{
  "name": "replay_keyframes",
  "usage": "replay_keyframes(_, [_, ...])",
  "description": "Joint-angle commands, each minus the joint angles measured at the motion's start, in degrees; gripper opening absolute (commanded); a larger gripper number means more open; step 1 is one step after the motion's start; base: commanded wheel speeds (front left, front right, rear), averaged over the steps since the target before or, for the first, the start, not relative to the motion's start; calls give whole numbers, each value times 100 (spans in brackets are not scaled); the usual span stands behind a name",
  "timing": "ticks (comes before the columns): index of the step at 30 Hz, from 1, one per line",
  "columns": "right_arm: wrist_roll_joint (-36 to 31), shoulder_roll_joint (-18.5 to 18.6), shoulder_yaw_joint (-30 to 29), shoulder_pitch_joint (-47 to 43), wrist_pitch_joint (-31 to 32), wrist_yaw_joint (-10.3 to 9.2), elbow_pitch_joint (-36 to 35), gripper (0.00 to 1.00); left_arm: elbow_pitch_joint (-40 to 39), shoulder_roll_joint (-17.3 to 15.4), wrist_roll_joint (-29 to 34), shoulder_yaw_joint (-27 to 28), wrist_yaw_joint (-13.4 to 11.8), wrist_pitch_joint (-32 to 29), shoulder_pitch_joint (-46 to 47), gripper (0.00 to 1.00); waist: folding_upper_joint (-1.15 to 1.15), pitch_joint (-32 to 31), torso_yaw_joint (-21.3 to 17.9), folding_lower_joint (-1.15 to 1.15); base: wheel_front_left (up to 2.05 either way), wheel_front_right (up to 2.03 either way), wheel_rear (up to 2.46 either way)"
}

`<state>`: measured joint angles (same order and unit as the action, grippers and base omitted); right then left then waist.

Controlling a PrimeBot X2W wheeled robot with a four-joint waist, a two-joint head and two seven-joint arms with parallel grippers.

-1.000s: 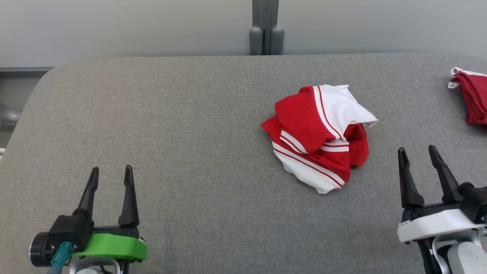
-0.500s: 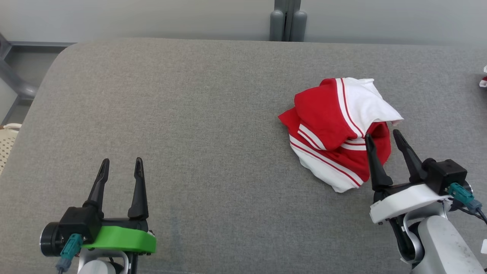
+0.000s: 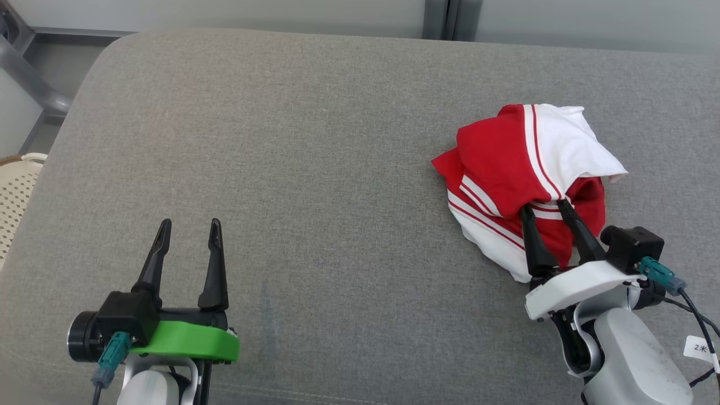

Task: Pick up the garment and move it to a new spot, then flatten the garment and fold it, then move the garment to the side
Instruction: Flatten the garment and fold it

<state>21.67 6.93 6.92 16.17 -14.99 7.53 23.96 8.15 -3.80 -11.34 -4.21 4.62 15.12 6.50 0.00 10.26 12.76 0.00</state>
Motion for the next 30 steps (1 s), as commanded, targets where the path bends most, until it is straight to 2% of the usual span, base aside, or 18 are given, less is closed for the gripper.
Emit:
replay_keyframes(1, [60, -1, 7, 121, -25, -9, 39, 100, 19, 19, 33, -9, 30, 1, 98, 100, 0, 54, 45, 0, 0, 0, 0])
replay_keyframes(11, [236, -78, 0, 553, -25, -9, 317, 100, 66, 52, 71, -74, 30, 1, 201, 100, 0, 135, 188, 0, 0, 0, 0])
replay_keyframes(12, [237, -77, -4, 588, -25, -9, 334, 86, 80, 55, 66, -80, 33, 1, 212, 100, 0, 132, 207, 0, 0, 0, 0])
replay_keyframes(13, [240, -67, -23, 632, -24, -9, 355, 57, 92, 59, 61, -91, 37, 1, 225, 100, 0, 126, 232, 0, 0, 0, 0])
replay_keyframes(14, [246, -56, -42, 663, -24, -9, 376, 36, 100, 62, 56, -95, 40, 1, 231, 100, 0, 122, 253, 0, 0, 0, 0])
replay_keyframes(15, [248, -50, -58, 691, -24, -9, 387, 2, 110, 65, 50, -93, 34, 1, 225, 100, 0, 109, 276, 0, 0, 0, 0])
replay_keyframes(23, [34, -43, 24, 781, -22, -8, 167, 0, 135, 77, 32, -53, 40, 0, 137, 100, 0, 22, 474, 0, 0, 0, 0])
replay_keyframes(30, [-184, -140, 626, 693, -23, -8, 13, 0, 142, 82, 27, -39, 49, 1, 70, 100, 0, -65, 677, 0, 0, 0, 0])
